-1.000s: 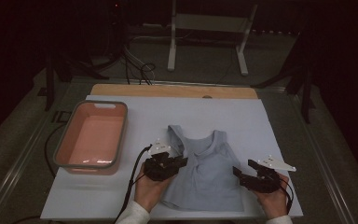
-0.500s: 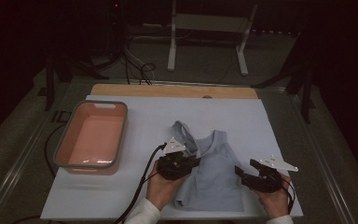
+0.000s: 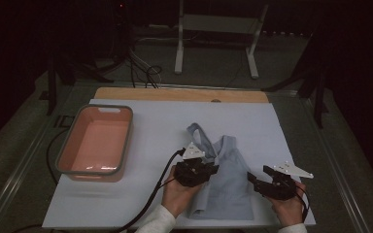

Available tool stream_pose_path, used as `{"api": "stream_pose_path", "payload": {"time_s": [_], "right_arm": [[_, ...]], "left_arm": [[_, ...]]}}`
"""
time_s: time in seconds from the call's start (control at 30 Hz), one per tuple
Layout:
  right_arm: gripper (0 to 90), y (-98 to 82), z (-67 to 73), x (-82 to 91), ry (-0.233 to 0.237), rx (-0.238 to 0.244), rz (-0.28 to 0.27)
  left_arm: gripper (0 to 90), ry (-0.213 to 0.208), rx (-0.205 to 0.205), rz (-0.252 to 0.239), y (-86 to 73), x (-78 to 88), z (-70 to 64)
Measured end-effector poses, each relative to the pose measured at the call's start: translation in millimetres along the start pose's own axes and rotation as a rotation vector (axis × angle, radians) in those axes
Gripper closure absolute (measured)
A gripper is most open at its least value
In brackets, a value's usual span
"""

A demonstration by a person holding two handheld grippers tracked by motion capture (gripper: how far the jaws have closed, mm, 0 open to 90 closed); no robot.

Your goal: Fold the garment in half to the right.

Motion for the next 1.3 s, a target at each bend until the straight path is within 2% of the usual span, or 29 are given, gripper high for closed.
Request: {"api": "stream_pose_path", "payload": {"time_s": [0.33, 0.8, 0.9, 1.1, 1.17, 1.23, 1.3], "right_arm": [[27.5, -0.1, -0.7, 0.5, -0.005, 0.000, -0.001], [27.7, -0.5, -0.8, 0.1, -0.009, -0.002, 0.004], [27.8, -0.7, -1.2, -0.1, -0.012, -0.003, 0.008], [27.8, -0.7, -2.6, 0.6, -0.017, -0.011, 0.005], [27.9, -0.7, -2.6, 0.8, -0.017, -0.011, 0.005], [27.9, -0.7, -2.1, 0.7, -0.015, -0.008, 0.005], [27.9, -0.5, -1.2, 0.4, -0.013, -0.005, 0.007]], "left_arm": [[82.3, -0.017, -0.026, 0.027, 4.1, -14.7, -8.3], [82.2, -0.027, -0.039, 0.051, 5.8, -33.4, -19.5], [82.3, -0.033, -0.040, 0.047, 6.5, -37.6, -23.6], [82.0, -0.060, -0.066, 0.066, 5.3, -44.4, -31.2], [77.8, -0.069, -0.063, 0.067, 3.9, -46.0, -31.8], [68.4, -0.082, -0.065, 0.064, 3.2, -45.4, -30.1], [59.4, -0.097, -0.055, 0.038, 3.7, -41.4, -27.9]]}}
Point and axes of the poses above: each handheld gripper's, and its own axes: x roughly backward along the jaws, y roughly out of its top, z roughly to its left, the point moved 2 cm from there along -x, roughly forward along the jaws, and after that the axes turned 6 degrees about y, right-handed, at the moved point
